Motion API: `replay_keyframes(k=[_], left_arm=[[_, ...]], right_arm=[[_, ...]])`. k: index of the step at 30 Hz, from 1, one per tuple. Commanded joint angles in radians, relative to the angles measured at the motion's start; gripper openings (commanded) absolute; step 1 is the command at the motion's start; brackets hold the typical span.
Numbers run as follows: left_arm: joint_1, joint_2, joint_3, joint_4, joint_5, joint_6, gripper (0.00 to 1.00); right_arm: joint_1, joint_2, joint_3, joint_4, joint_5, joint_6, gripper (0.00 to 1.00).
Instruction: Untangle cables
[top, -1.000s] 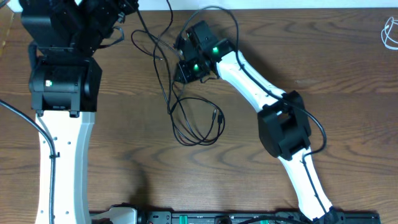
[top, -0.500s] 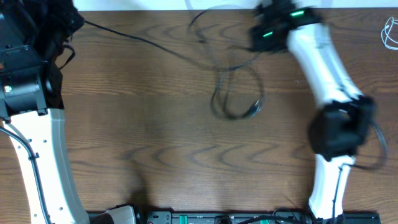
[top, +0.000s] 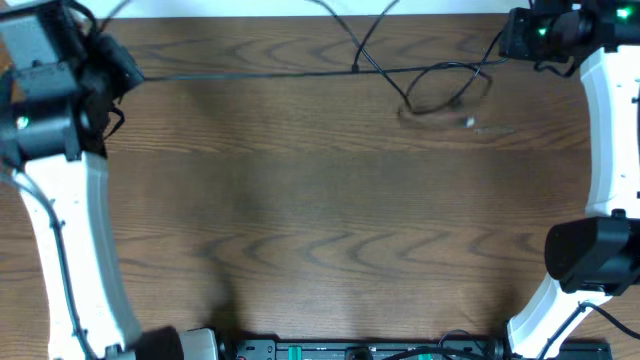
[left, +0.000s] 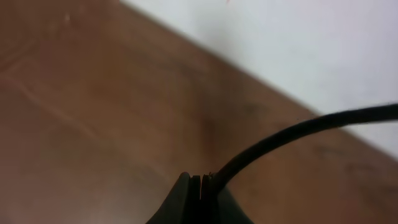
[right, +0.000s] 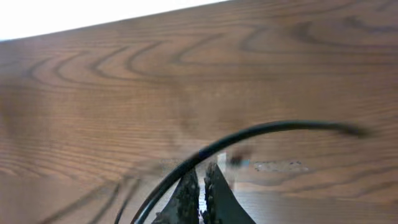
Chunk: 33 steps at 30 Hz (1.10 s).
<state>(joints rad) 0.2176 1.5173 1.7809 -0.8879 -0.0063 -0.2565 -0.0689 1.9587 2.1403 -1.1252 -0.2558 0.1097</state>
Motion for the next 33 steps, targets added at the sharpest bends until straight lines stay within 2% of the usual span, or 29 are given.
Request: replay_keyframes(k=[1,4,8,12,17,19,22,25,27,33], left_arm=[[0.019,0.086,-0.005,-0.026,-0.147,0.037,0.08],[0.019,0.153,-0.005,-0.045,-0.148,0.040,0.07],[0.003,0.228,-0.005,-0.055,-0.062,0.080,0.07],[-0.040,0.272,-0.005,-0.053,0.021,0.127,0.08],[-0.125,0.280,-0.006,-0.055,0.031,0.171,0.08],[-0.156,0.280,-0.006,-0.061,0.034,0.182,0.16],[-0.189,0.280,-0.006,-0.073,0.034,0.187,0.41],[-0.217,0.280,-0.009,-0.076,0.051,0.210,0.56],[-0.231,0.280,-0.012,-0.076,0.107,0.244,0.60],[-0.278,0.280,-0.060,-0.060,0.339,0.380,0.61]], right_arm=[[-0.086,0.002,0.007,0.026,0.066,-0.040,0.01],[-0.126,-0.006,0.007,0.044,0.003,-0.041,0.01],[-0.138,-0.006,0.007,0.035,-0.220,-0.103,0.01],[-0.081,-0.006,0.006,0.004,-0.266,-0.105,0.01],[0.053,-0.006,0.006,-0.032,-0.220,-0.103,0.01],[0.091,-0.006,0.006,-0.031,-0.178,-0.093,0.01],[0.126,-0.006,0.006,-0.024,-0.142,-0.069,0.01],[0.152,-0.006,0.006,-0.007,-0.142,-0.064,0.01],[0.156,-0.006,0.006,0.010,-0.143,-0.054,0.01],[0.130,-0.006,0.006,0.055,-0.203,-0.016,0.01]])
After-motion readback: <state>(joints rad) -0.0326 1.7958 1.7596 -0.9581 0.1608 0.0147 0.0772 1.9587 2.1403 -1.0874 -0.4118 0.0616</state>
